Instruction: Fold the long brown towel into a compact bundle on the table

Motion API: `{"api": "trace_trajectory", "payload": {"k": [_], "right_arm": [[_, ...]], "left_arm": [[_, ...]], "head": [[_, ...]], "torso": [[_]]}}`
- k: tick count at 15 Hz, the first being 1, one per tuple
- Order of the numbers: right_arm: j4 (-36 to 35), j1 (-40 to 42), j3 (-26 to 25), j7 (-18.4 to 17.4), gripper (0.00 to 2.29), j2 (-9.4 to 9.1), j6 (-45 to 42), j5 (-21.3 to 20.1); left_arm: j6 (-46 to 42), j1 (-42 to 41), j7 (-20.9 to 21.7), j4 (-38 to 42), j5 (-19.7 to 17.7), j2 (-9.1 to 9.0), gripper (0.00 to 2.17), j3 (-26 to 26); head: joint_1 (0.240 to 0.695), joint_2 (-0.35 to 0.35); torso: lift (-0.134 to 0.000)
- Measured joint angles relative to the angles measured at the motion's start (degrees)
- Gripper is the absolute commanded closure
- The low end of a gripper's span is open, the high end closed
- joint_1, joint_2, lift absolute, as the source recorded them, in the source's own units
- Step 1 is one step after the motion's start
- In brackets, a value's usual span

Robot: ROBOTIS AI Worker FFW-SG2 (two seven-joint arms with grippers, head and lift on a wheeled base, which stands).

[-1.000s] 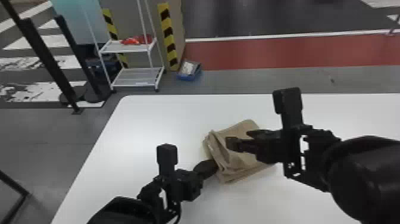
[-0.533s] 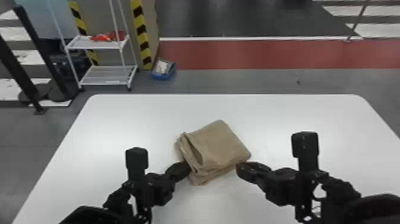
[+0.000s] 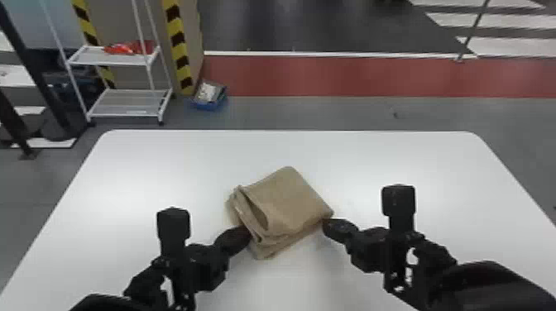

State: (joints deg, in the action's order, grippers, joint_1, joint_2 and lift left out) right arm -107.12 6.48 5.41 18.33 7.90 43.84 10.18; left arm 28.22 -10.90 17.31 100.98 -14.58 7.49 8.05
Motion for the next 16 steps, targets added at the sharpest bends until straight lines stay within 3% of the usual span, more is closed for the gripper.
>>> {"api": "trace_trajectory", "payload": {"k": [5, 11, 13, 16], "right_arm": [[12.23, -9.81, 2.25, -2.80, 2.01, -1.32, -5.02, -0.59], [32.65, -27.26, 5.92, -2.44, 2.01, -5.37, -12.29, -2.33], [35.59, -29.82, 5.88, -1.85, 2.01, -5.75, -12.40, -2.22], [33.17, -27.42, 4.65, -1.84, 1.89, -5.74, -10.46, -1.81]], "left_arm": [[1.41, -5.05, 1.32, 7.52, -0.39, 0.53, 1.87, -1.46], [1.45, -15.03, 3.94, 20.42, -1.84, 0.68, 1.87, -5.13], [1.45, -14.74, 3.98, 20.89, -2.29, 0.68, 1.87, -6.25], [1.04, -13.47, 3.14, 19.01, -3.91, 0.77, 1.80, -8.48]], "head": [[0.695, -0.026], [0.695, 0.023], [0.695, 0.038], [0.695, 0.055]], "torso": [[-0.109], [-0.109], [-0.109], [-0.109]]}}
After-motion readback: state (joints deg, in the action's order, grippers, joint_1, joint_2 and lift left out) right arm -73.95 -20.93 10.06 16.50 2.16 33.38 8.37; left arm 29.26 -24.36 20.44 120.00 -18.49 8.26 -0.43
